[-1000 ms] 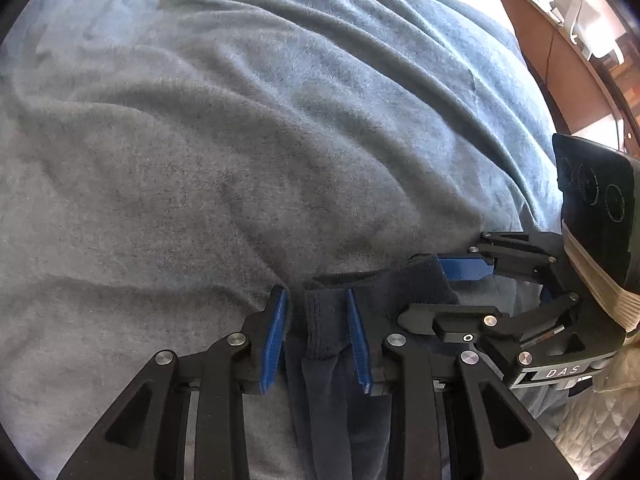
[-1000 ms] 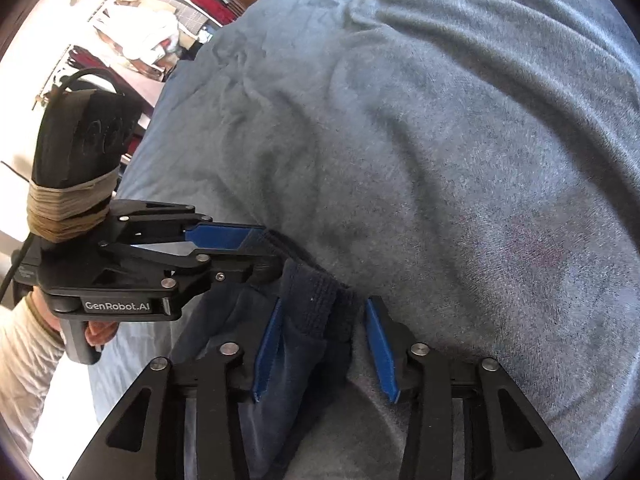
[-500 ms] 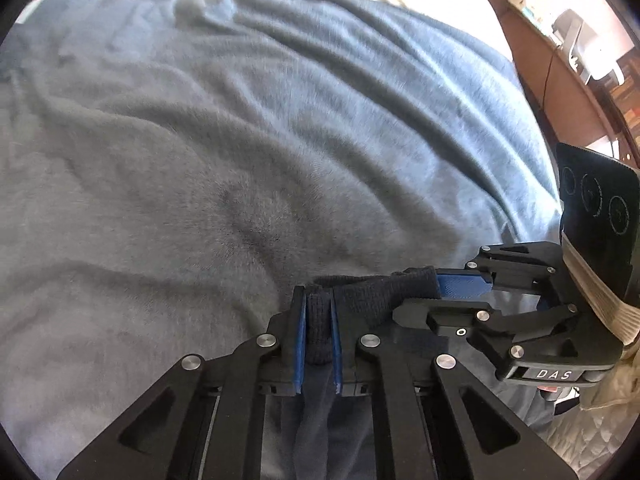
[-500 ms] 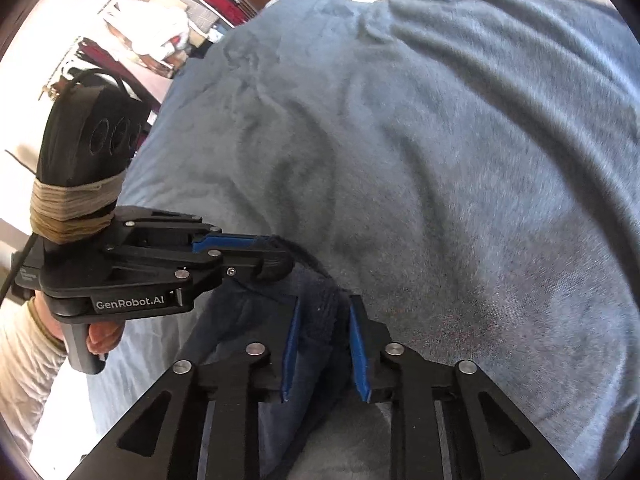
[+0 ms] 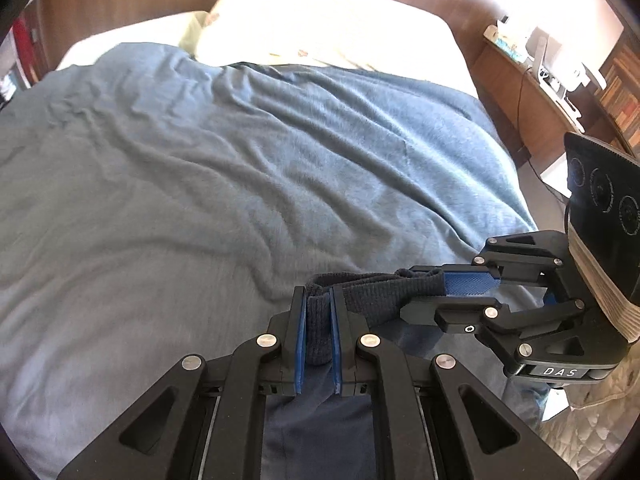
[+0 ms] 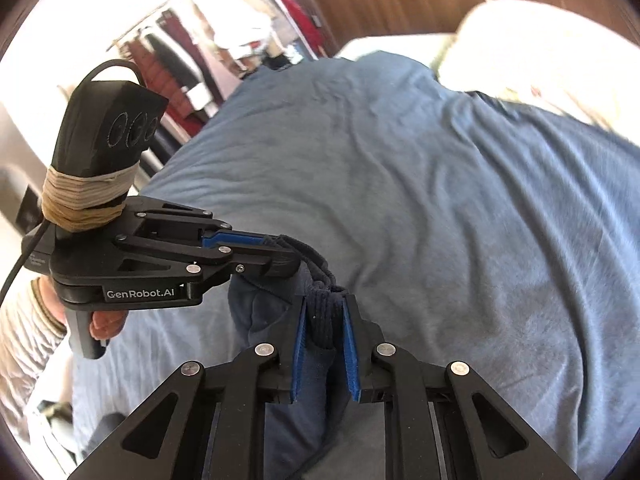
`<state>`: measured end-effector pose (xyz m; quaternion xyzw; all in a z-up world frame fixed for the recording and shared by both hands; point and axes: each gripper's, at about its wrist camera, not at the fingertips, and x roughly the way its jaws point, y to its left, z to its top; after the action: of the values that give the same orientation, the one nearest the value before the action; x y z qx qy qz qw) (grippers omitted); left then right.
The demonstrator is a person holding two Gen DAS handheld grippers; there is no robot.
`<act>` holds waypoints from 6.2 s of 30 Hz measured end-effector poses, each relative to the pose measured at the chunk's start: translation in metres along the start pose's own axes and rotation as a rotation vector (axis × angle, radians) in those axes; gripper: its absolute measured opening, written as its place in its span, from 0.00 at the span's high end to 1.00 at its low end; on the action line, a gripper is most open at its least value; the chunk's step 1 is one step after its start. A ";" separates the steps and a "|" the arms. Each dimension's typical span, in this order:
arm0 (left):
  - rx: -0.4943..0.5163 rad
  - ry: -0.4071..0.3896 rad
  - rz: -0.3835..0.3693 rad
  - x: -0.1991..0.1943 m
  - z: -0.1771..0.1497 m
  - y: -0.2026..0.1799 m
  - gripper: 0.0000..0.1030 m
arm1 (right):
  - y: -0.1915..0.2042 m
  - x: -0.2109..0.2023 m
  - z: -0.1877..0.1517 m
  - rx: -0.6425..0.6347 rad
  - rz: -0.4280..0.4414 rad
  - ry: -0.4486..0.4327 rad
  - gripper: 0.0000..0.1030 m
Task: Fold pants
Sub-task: 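Close left gripper on the ribbed cuffs while right gripper closes beside it, then lift the cuffs with both grippers and fold them over toward the waistband, then open both grippers and regrasp the folded end of the pants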
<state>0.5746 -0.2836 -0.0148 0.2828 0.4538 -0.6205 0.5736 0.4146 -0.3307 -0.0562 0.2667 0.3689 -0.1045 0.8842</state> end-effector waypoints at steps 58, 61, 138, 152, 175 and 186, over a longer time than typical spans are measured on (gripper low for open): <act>-0.312 -0.020 0.159 -0.106 -0.398 -0.048 0.89 | 0.294 -0.016 -0.285 -0.706 0.033 0.169 0.83; -0.331 0.006 0.189 -0.106 -0.407 -0.049 0.89 | 0.296 -0.014 -0.295 -0.729 0.036 0.190 0.83; -1.023 -0.304 0.561 -0.159 -0.422 -0.146 0.63 | 0.244 -0.094 -0.212 -0.620 0.172 0.072 0.38; -1.453 -0.476 0.589 -0.100 -0.437 -0.145 0.55 | 0.167 -0.025 -0.157 -0.514 0.106 0.188 0.33; -1.609 -0.375 0.571 -0.034 -0.466 -0.117 0.40 | 0.115 0.060 -0.163 -0.375 0.040 0.322 0.33; -1.618 -0.394 0.521 -0.023 -0.472 -0.109 0.42 | 0.116 0.078 -0.175 -0.419 0.068 0.373 0.34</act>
<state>0.3937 0.1383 -0.1707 -0.2291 0.5687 0.0056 0.7900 0.4094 -0.1363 -0.1681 0.1048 0.5297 0.0550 0.8399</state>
